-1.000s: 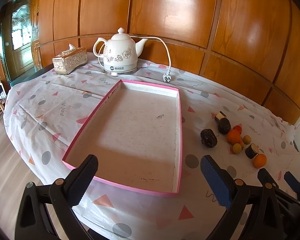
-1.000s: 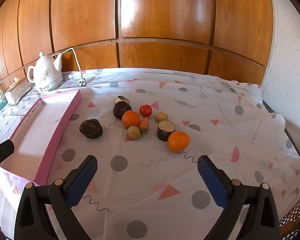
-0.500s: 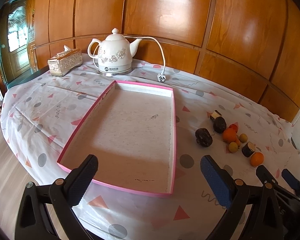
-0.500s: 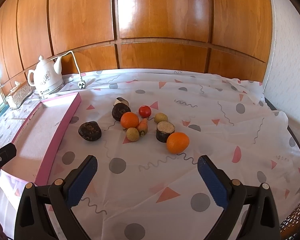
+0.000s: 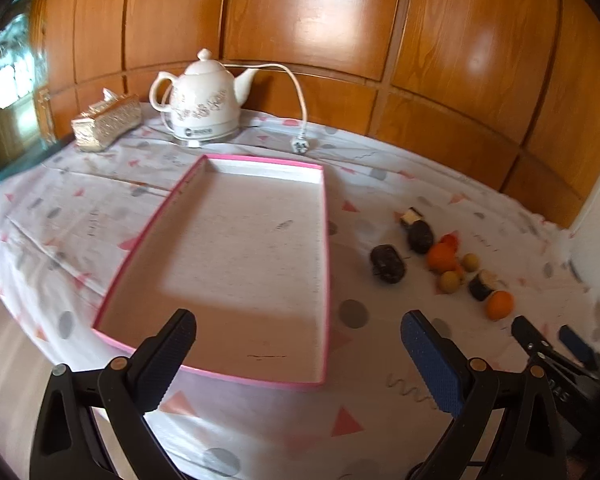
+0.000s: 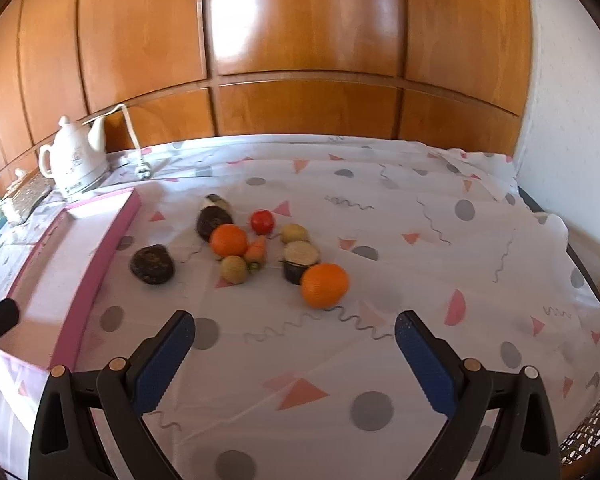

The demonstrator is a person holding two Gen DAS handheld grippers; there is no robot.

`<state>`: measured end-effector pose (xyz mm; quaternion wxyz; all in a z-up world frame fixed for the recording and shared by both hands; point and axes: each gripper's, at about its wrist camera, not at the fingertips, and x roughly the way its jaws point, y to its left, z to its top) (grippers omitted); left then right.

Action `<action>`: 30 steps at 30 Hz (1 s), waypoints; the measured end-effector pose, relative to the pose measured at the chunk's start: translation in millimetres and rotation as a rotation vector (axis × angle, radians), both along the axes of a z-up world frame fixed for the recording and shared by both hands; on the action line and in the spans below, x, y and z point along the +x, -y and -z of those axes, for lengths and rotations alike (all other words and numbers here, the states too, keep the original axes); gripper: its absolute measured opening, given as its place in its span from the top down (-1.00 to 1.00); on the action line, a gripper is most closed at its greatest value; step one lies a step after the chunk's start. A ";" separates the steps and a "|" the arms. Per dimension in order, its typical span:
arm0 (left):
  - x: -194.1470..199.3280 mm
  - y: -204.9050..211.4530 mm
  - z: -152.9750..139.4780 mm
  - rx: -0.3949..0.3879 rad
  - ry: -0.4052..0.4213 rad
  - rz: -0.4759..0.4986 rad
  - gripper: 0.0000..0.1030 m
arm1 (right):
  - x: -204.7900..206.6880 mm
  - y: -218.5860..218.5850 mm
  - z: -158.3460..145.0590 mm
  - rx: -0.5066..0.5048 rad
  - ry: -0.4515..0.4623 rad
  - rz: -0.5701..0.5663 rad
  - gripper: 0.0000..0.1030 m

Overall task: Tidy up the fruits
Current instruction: 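Reach the left gripper to the dark round fruit and grasp it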

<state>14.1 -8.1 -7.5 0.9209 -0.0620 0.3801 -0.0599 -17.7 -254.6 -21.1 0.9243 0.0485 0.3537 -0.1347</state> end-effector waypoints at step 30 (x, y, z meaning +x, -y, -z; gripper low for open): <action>49.6 72.6 -10.9 0.112 -0.076 0.525 -0.42 | -5.9 46.4 9.6 0.001 -0.047 0.077 -0.97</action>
